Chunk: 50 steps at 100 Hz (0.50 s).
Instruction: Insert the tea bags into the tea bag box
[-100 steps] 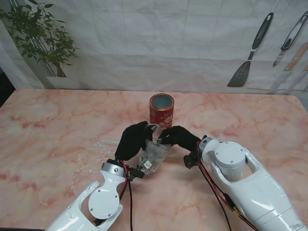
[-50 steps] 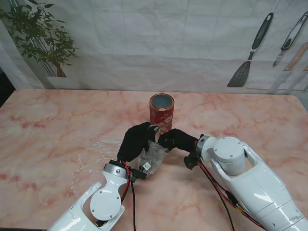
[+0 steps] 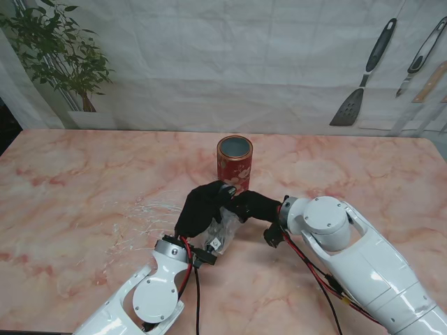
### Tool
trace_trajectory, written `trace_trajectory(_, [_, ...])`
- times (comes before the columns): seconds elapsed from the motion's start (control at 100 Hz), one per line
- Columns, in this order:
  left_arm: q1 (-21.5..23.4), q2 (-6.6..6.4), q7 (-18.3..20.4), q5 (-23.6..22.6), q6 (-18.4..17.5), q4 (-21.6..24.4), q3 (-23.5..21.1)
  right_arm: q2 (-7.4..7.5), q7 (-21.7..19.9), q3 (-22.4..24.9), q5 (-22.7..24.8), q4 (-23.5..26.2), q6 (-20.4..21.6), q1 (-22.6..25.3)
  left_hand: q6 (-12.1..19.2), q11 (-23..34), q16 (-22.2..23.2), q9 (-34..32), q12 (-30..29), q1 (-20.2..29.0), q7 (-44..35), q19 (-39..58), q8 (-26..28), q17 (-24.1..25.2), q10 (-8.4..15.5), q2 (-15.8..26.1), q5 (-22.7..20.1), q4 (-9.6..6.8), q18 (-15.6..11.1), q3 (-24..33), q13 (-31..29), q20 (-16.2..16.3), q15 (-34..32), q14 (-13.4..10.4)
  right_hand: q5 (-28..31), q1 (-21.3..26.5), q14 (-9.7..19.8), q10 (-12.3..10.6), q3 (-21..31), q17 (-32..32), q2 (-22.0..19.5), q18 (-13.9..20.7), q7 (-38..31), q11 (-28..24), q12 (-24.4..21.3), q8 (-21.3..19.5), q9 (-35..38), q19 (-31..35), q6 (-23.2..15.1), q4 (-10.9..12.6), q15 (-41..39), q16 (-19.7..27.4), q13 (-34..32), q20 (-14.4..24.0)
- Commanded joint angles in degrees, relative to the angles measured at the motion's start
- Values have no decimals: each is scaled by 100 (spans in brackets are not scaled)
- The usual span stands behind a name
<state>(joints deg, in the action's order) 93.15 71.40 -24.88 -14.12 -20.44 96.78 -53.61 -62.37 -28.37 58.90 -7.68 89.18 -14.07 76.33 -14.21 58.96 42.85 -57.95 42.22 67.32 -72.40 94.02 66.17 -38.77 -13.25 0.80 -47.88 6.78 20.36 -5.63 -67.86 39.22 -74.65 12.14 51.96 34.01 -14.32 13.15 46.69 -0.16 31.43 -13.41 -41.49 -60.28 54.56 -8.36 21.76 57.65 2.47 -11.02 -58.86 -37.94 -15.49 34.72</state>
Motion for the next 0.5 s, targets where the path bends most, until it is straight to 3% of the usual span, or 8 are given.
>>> trace_trajectory(0.0, [2,39,90,33,-53,76,31,31,-136,-103,145,-59,13,-54,202,-42,-103,82,-70,388,-197,239,11,20,320,528,2,-267,-421,268,39,-2,468,-30,-55,-337,94,9,199,-29,234,-41,534,-120,125,-566,-142,203,148,370,-189,-64,73,-59])
trace_trajectory(0.35, [42,13,182,51,-234,120,57,68,-71,-308,587,-50,48,-156,188,-44,-155,62,-86,395,-206,241,6,20,322,517,-10,-266,-421,267,32,-5,449,-11,-370,-1216,97,20,65,10,444,-150,813,-201,195,-940,-297,349,533,387,-267,-113,107,-89])
trace_trajectory(0.49, [42,8,208,47,-275,114,89,63,-69,-404,605,-86,107,-223,190,-41,-168,56,-89,393,-208,241,5,20,329,521,-14,-265,-421,266,31,-6,440,-14,-413,-1100,108,30,-196,11,579,-163,850,-210,225,-1117,-354,386,621,391,-278,-133,121,-118])
